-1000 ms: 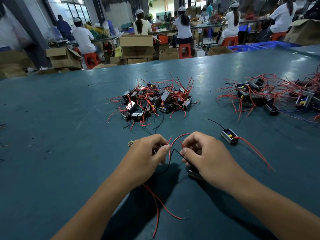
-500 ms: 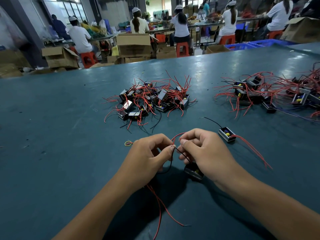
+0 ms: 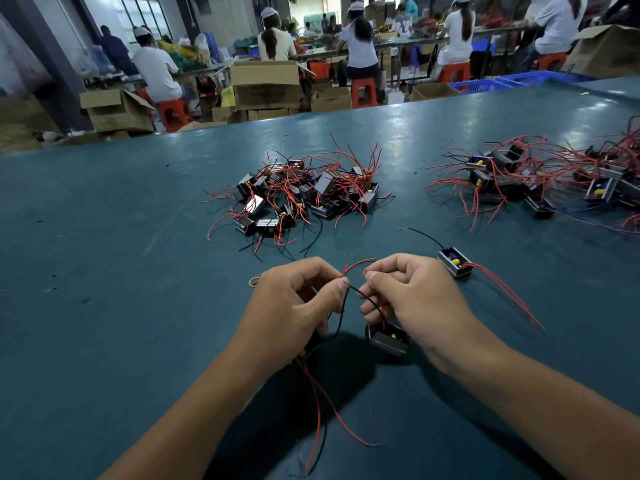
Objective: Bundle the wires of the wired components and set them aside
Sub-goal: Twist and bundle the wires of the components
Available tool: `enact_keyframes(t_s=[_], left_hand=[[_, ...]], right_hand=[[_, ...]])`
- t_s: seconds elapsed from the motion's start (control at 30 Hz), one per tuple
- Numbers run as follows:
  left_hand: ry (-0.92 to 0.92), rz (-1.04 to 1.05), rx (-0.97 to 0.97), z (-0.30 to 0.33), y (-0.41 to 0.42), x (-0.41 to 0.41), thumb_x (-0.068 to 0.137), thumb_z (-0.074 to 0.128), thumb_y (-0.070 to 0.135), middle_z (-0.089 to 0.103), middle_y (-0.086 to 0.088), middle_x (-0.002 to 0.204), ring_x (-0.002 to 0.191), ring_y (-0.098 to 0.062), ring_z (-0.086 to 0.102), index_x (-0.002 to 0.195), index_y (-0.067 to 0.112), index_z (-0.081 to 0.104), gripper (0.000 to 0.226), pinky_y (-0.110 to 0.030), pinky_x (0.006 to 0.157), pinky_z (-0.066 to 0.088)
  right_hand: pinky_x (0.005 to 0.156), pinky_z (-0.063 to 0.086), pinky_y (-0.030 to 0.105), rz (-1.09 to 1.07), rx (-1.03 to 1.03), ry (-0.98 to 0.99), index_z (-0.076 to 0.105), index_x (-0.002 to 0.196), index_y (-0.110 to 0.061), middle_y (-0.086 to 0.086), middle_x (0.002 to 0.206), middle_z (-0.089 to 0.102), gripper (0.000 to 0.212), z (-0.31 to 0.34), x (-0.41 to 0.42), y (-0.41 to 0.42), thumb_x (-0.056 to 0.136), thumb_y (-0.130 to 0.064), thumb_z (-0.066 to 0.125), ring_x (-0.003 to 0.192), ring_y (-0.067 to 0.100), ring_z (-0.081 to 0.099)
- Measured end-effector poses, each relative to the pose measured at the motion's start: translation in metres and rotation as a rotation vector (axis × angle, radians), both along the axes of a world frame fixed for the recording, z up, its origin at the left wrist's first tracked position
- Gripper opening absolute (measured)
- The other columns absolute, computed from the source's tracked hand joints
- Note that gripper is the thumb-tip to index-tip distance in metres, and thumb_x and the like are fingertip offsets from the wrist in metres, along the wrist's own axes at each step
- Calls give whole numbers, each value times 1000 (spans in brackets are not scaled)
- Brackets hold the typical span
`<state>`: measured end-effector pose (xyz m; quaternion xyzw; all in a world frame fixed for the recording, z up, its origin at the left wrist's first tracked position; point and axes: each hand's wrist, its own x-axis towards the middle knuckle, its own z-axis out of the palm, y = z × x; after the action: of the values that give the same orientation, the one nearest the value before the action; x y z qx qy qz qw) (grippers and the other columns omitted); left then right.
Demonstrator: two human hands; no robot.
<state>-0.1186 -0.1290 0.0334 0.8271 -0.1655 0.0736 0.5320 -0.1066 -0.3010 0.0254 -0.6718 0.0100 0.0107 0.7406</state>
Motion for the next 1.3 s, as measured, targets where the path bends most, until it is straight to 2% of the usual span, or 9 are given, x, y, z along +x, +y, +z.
enact_keyframes(t_s=[0.3,0.43,0.6,0.87,1.07,1.3], left_hand=[[30,4,30,0,1,0,95,66,16,69,-1,64,45,-13,60,77,24,70,20,-17,46,43],[38,7,-4,0,-2,-1,95,65,14,69,-3,65,45,-17,61,78,19,70,19,-18,45,43],[44,21,-13,-1,-5,-2,95,63,11,70,-4,65,45,-21,63,77,17,68,20,-17,45,42],[32,15,-27,0,-6,-2,95,64,13,70,-4,67,48,-23,65,77,15,67,19,-19,47,44],[25,14,-28,-1,-6,-3,96,65,13,69,-3,66,47,-21,65,78,15,68,18,-20,47,45],[18,13,-34,-1,-8,-3,96,65,13,69,-4,67,48,-22,65,79,16,69,18,-25,48,49]], right_hand=[[49,49,25,54,-96,-193,71,86,-11,8,69,71,7,1,-5,0,90,-8,66,55,12,59],[49,44,22,58,-63,-200,72,83,-13,4,66,69,6,1,-6,1,87,-11,70,54,10,57],[46,40,17,65,27,-170,70,85,-7,-1,62,65,2,-1,-7,4,87,-8,70,50,8,50],[46,34,23,17,105,-148,70,84,-7,1,57,55,6,0,-7,5,89,-7,67,50,13,40],[48,34,24,34,81,-151,73,80,-11,4,62,56,8,1,-9,7,88,-11,70,57,17,41],[45,36,14,51,117,-141,72,86,-4,-5,57,60,5,0,-10,7,88,-8,69,47,4,45]])
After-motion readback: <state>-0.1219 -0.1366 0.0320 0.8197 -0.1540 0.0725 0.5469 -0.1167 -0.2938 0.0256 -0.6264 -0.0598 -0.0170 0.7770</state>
